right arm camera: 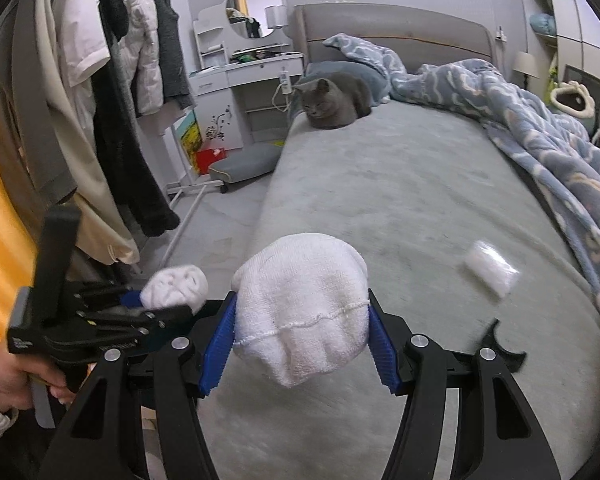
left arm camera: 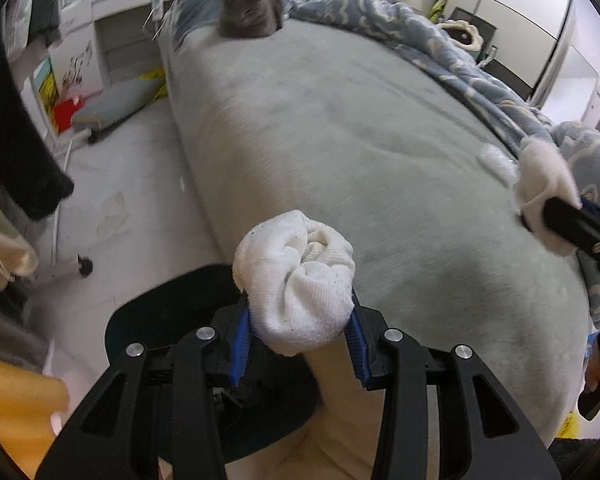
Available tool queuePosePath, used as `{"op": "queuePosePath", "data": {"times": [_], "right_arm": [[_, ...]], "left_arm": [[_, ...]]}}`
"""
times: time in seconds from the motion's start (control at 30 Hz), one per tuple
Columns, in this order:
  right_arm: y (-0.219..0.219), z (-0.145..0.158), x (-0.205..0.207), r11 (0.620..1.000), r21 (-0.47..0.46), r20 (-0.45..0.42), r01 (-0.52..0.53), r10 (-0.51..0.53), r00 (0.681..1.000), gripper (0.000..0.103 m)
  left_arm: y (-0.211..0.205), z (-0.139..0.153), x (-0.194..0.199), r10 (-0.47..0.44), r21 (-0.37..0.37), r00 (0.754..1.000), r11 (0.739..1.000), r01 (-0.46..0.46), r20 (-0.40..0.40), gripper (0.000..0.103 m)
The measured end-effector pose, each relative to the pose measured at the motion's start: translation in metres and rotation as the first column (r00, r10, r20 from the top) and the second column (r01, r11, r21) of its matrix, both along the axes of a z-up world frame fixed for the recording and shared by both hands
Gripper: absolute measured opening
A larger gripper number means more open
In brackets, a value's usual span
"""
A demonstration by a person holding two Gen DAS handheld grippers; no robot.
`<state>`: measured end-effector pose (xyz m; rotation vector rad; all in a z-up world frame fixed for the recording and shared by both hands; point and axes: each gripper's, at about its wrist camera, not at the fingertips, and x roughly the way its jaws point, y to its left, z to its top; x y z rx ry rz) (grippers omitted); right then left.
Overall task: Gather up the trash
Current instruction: 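Carry both white cloths over the teal bin with both tools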
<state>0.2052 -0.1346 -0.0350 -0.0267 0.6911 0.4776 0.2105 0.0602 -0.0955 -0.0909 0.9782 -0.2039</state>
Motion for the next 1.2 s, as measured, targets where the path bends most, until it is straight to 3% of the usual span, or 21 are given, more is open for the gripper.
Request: {"op": "queuePosePath", "data": {"times": [0.43,0.93,1.2], "right_arm": [[0.064,0.002,0.007,0.997,-0.002,-0.02,-0.074,0.074,0.997,0.06],[0.127,-0.016,0.018,0.989,-0.035,-0.102,-0.145,0.14,0.985,0.054],[0.155,-0.031,0.024,0.982,-0.065,-0.155,-0.178,0.167,0.974,0.054]], "left_arm": [[0.054,-0.042,-0.002,0.071,0.016,0.988,0.997,-0.069,-0.136,0.044],[0.097,-0.078,-0.009,0.082,0.003,0.952,0.996,-0.085,-0.296,0.047],[0.118,-0.084,-0.013,0.098,0.001,0.943,0.995,-0.103,-0.319,0.066]]}}
